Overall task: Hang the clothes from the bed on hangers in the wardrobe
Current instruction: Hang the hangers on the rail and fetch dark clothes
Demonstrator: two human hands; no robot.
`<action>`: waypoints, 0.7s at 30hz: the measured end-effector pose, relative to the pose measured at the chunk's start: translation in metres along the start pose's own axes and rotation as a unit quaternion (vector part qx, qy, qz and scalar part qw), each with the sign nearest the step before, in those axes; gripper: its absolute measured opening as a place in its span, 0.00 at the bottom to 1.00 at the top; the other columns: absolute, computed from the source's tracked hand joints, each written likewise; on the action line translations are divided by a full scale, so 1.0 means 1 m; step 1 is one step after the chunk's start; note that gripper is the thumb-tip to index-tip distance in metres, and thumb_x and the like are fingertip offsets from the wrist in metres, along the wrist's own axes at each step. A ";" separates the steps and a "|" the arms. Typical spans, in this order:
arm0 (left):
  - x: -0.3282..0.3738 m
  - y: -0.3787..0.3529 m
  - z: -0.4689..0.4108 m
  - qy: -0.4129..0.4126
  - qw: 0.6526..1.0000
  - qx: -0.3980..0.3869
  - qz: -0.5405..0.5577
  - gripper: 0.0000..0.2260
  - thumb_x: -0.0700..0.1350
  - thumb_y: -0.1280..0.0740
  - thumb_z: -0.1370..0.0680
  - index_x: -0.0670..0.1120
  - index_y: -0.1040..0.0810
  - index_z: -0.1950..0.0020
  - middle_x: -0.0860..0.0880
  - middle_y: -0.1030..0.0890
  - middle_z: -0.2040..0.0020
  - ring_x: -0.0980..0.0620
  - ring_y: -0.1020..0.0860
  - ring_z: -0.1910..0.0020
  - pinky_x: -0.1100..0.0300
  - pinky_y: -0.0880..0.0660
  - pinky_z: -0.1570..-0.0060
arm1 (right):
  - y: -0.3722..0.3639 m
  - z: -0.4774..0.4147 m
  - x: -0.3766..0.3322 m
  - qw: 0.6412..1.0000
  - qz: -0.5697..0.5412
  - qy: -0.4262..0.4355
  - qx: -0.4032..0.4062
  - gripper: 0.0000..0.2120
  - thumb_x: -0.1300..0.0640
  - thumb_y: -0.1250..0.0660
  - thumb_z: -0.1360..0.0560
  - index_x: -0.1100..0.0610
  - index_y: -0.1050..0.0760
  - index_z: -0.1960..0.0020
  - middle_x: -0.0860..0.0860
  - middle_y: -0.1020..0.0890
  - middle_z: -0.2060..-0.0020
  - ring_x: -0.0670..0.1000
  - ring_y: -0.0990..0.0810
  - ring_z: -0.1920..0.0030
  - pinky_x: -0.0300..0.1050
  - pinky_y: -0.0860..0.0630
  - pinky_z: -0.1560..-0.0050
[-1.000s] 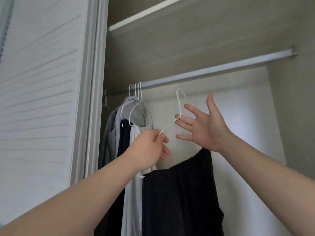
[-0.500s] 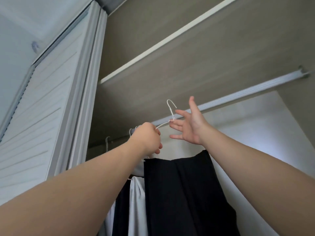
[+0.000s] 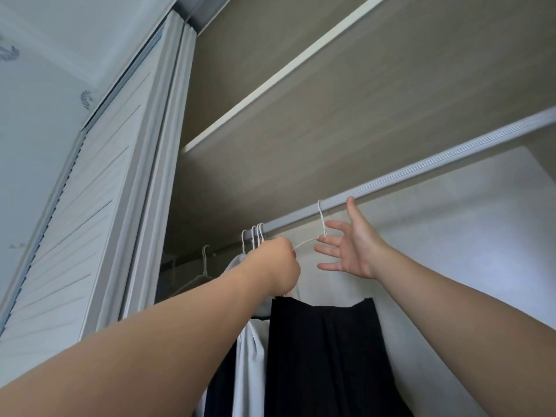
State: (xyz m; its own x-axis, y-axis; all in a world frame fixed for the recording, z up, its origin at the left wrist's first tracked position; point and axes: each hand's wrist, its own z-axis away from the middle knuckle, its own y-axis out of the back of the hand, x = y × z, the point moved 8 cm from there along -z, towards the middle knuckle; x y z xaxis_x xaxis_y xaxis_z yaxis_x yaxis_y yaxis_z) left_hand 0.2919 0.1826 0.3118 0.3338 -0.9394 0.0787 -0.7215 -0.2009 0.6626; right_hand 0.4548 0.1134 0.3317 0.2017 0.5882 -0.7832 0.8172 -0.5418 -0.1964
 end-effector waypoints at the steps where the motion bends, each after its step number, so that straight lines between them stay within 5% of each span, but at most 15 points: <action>1: 0.002 0.001 0.003 -0.016 0.999 0.000 -0.036 0.09 0.38 0.42 0.22 0.42 0.25 0.46 0.42 0.18 0.47 0.40 0.19 0.51 0.48 0.21 0.49 | 0.000 0.001 0.003 1.000 0.017 0.002 0.003 0.40 0.23 0.48 0.30 0.49 0.33 0.29 0.58 0.25 0.35 0.60 0.22 0.38 0.66 0.24 0.43; 3: 0.004 0.004 0.009 -0.041 0.991 0.010 -0.129 0.11 0.35 0.42 0.23 0.43 0.29 0.42 0.42 0.23 0.47 0.41 0.24 0.54 0.50 0.26 0.54 | 0.006 0.006 -0.001 0.984 0.158 0.066 0.042 0.30 0.26 0.49 0.26 0.46 0.31 0.36 0.52 0.20 0.41 0.55 0.18 0.44 0.59 0.22 0.44; 6: 0.002 0.006 0.017 -0.058 0.978 0.005 -0.199 0.14 0.34 0.42 0.24 0.42 0.31 0.39 0.45 0.29 0.57 0.41 0.27 0.57 0.51 0.31 0.59 | 0.007 0.020 -0.020 0.832 0.483 0.239 0.131 0.21 0.33 0.49 0.22 0.43 0.29 0.38 0.45 0.20 0.42 0.49 0.22 0.43 0.52 0.26 0.41; 7: 0.000 0.006 0.018 -0.055 0.975 -0.001 -0.213 0.15 0.33 0.41 0.24 0.42 0.32 0.38 0.47 0.31 0.59 0.41 0.27 0.58 0.51 0.31 0.61 | 0.008 0.018 -0.018 0.817 0.498 0.255 0.137 0.23 0.35 0.49 0.22 0.44 0.32 0.32 0.45 0.23 0.38 0.50 0.25 0.38 0.53 0.29 0.37; 10: -0.003 0.005 0.023 -0.063 0.969 -0.006 -0.241 0.16 0.34 0.39 0.24 0.43 0.33 0.38 0.45 0.26 0.56 0.42 0.28 0.59 0.51 0.32 0.63 | 0.013 0.002 0.002 0.886 0.406 0.183 0.130 0.34 0.33 0.50 0.22 0.47 0.49 0.21 0.48 0.40 0.23 0.52 0.40 0.24 0.55 0.42 0.26; 12: -0.002 0.005 0.029 -0.069 0.965 0.005 -0.255 0.18 0.35 0.39 0.24 0.44 0.33 0.35 0.42 0.23 0.48 0.41 0.28 0.56 0.51 0.33 0.60 | 0.008 -0.006 0.019 0.911 0.373 0.133 0.117 0.35 0.32 0.51 0.22 0.47 0.52 0.20 0.47 0.44 0.21 0.52 0.45 0.22 0.54 0.47 0.24; 17: -0.009 -0.002 0.034 -0.062 0.965 0.013 -0.254 0.25 0.34 0.39 0.24 0.44 0.36 0.28 0.42 0.23 0.41 0.41 0.23 0.50 0.53 0.32 0.58 | -0.016 -0.016 0.040 0.905 0.384 0.134 0.123 0.36 0.30 0.54 0.23 0.45 0.56 0.20 0.45 0.53 0.21 0.51 0.49 0.21 0.57 0.50 0.24; 21: -0.023 -0.006 0.031 -0.059 0.960 0.033 -0.273 0.26 0.37 0.38 0.23 0.46 0.37 0.25 0.44 0.27 0.31 0.43 0.29 0.35 0.52 0.33 0.41 | -0.033 -0.033 0.055 0.906 0.396 0.116 0.093 0.37 0.29 0.56 0.24 0.44 0.60 0.21 0.46 0.57 0.21 0.53 0.51 0.21 0.59 0.51 0.24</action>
State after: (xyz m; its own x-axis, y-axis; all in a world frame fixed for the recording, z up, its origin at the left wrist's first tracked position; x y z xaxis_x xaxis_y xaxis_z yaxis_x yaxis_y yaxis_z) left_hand 0.2697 0.1968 0.2830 0.6053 -0.7126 -0.3546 -0.4959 -0.6861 0.5323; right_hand 0.4567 0.1838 0.3142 0.8107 0.0689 -0.5814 0.2651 -0.9286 0.2597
